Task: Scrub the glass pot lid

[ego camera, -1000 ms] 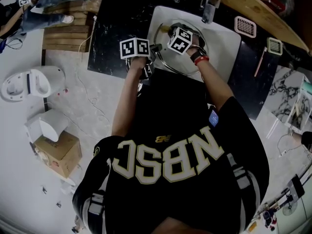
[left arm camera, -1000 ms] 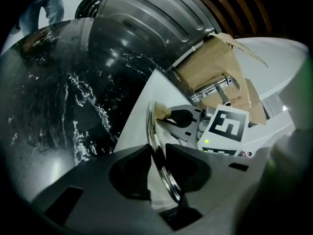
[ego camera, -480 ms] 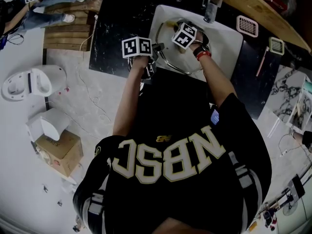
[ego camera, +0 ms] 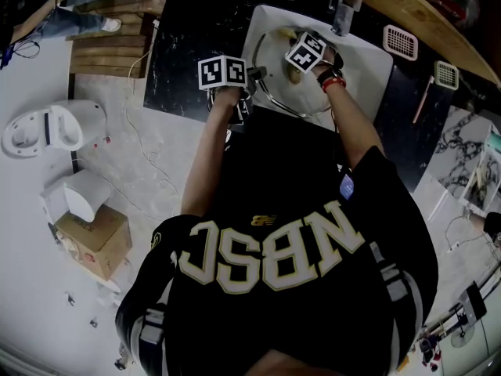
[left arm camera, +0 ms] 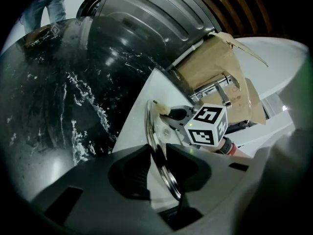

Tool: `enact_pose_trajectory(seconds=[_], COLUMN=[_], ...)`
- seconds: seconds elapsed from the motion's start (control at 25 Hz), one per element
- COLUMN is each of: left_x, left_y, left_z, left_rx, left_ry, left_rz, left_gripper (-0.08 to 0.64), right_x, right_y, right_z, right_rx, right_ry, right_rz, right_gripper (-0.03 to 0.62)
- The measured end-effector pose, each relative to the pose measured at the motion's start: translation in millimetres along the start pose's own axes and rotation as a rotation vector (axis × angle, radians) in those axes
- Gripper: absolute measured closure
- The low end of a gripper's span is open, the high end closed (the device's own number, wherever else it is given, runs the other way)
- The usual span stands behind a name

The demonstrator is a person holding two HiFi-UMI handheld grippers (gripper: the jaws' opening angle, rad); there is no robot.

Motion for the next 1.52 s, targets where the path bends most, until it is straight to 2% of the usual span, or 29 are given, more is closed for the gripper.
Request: enact_pose_trajectory(seconds=[0.08,0.28,0.56,1.04,1.4,1.52], left_x=[0.1,0.3,0.4,0.0,0.6,0.3], left_y=[0.0,0.6,0.0,1.0,-0.1,-0.1], left_z=[0.1,1.1,0.7,0.6,1.1,1.0], left_rx=[-0.005,-0.006,-0.012,-0.014,-0.015,-0.015], left_ry=[0.002,0.002,0.002,0.004,0.002,0.005], left_rz=[0.001,0.004,0.006,0.01,0.007,0.002], left_gripper=[0.446,0.446,0.446,0.451,0.451,0.457], right_x=[-10.5,-34.8,-52.4,-84.5,-109.2,-118.0], right_y=[-7.8,-17.8,-19.7,3.2,18.9,21.5], right_z=[0.7,4.0,19.5,50.4,68.6,85.2], right_rx=[-0.015,-0.029,-0.003,0.121,0.245,0.262], right_ry=[0.022,0.093,0.152,0.26,0.321,0.407], right_rz=[-0.044,-0.041,-0.053,0.033,-0.042,-0.045], right_gripper=[0.517,0.517,0.517,0.517,0.516,0.516])
Point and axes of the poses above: the fingertips, and each gripper's own axes: z backward along the fingers, y to its left, x out of its top, the point moved 6 cm from there along z, backward along the fingers, and after that the axes turned 13 degrees about -y, right-handed, at the moved point
